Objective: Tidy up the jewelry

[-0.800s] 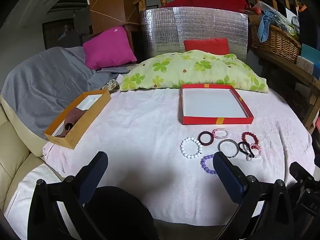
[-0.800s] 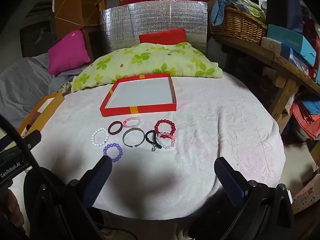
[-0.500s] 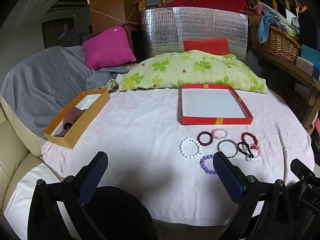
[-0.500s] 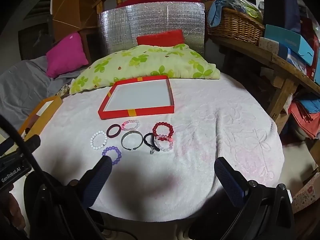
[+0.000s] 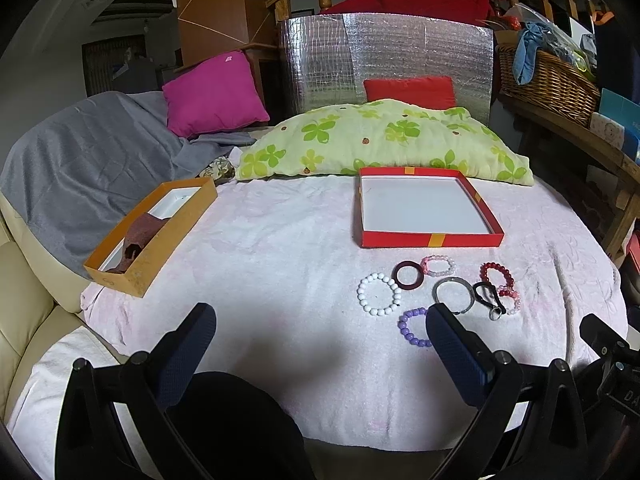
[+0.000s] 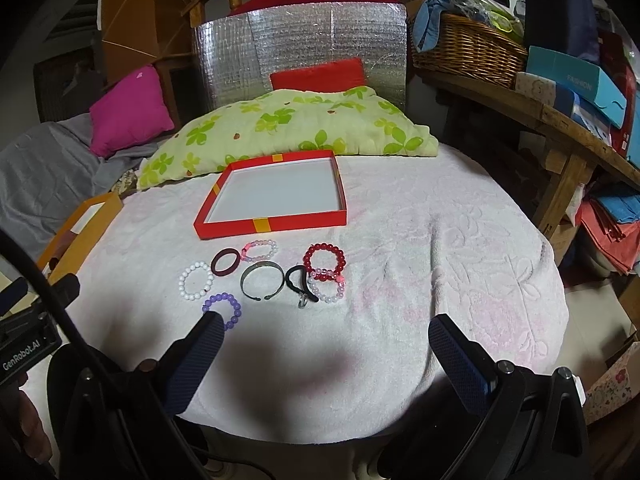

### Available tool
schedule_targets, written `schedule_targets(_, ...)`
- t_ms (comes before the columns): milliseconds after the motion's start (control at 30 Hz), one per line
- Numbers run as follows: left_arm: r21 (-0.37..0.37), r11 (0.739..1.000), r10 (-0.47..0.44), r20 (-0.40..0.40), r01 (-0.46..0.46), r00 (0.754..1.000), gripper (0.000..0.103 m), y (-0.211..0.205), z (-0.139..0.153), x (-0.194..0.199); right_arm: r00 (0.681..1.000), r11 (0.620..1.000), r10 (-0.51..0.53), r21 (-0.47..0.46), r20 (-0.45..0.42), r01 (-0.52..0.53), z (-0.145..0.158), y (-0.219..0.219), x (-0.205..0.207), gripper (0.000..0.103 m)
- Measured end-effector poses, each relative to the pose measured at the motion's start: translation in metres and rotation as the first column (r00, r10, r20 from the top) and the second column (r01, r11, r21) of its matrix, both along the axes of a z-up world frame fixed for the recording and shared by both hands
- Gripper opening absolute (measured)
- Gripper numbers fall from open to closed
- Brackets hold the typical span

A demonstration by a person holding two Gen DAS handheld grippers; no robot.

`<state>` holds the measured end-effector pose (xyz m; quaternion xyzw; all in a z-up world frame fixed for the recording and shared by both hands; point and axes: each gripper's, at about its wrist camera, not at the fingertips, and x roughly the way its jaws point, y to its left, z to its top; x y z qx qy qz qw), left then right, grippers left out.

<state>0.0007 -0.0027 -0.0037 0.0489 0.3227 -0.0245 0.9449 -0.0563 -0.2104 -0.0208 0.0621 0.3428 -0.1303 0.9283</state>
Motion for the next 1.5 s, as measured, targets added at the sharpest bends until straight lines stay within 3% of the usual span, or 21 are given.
schedule_targets(867,0.016,1.0,-0.002,-0.037,0.003,0.999,0.103,0.002,-0.023,0.015,0.999,0.999,-0.024,0.028,-0.043,0.025,-0.023,-0.011,0.011,0.103)
schedule_targets(1100,0.007,0.996,-0.083,-0.176,0.085,0.981,0.103,-0.011,-0.069,0.022,0.999,0.997,0.007,0.075,-0.042,-0.003,-0.049,-0.033,0.022,0.103)
schedule_targets(1267,0.056,0.992,-0.088,-0.301,0.11,0.95,0.103,-0.022,-0.115,0.03,0.998,0.992,0.035,0.124,-0.049,-0.029,-0.071,-0.057,0.04,0.092)
schedule_targets(1333,0.02,0.995,-0.086,-0.322,0.098,0.943,0.103,-0.02,-0.119,0.039,0.996,0.987,0.063,0.148,-0.064,-0.053,-0.081,-0.063,0.056,0.087)
schedule_targets(1500,0.035,0.993,-0.101,-0.282,0.116,0.954,0.103,-0.013,-0.121,0.078,0.986,0.972,0.117,0.219,-0.118,-0.089,-0.103,-0.066,0.095,0.075)
